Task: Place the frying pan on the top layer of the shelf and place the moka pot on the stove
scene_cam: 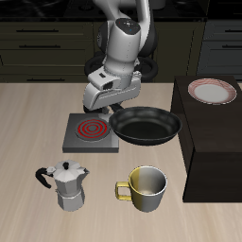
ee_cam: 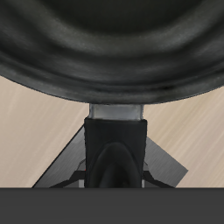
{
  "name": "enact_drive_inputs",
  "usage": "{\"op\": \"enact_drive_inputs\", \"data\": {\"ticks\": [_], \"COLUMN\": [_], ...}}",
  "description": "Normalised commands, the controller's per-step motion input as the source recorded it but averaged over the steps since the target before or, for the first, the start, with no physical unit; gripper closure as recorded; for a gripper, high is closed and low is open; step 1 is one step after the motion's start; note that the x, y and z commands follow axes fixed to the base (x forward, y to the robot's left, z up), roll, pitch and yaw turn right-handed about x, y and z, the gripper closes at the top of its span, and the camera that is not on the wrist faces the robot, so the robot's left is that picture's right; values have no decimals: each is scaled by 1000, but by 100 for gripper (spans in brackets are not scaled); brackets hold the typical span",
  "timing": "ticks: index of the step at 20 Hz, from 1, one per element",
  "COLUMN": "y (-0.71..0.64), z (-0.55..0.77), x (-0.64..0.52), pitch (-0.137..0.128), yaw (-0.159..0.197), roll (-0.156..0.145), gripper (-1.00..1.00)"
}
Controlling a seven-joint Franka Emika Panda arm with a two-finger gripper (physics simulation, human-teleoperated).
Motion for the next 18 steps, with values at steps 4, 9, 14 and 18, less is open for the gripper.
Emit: {"op": "enact_drive_inputs", "data": {"ticks": [4, 9, 14, 18], "y": [24, 53, -12, 47], "z": [15, -8, 87, 3], "x": [65, 4, 50, 6], "pitch": [-23, -24, -19, 0], "yaw": [70, 52, 3, 12], "roll": [3, 4, -1, 9], "gripper": [100, 100, 100, 100]}}
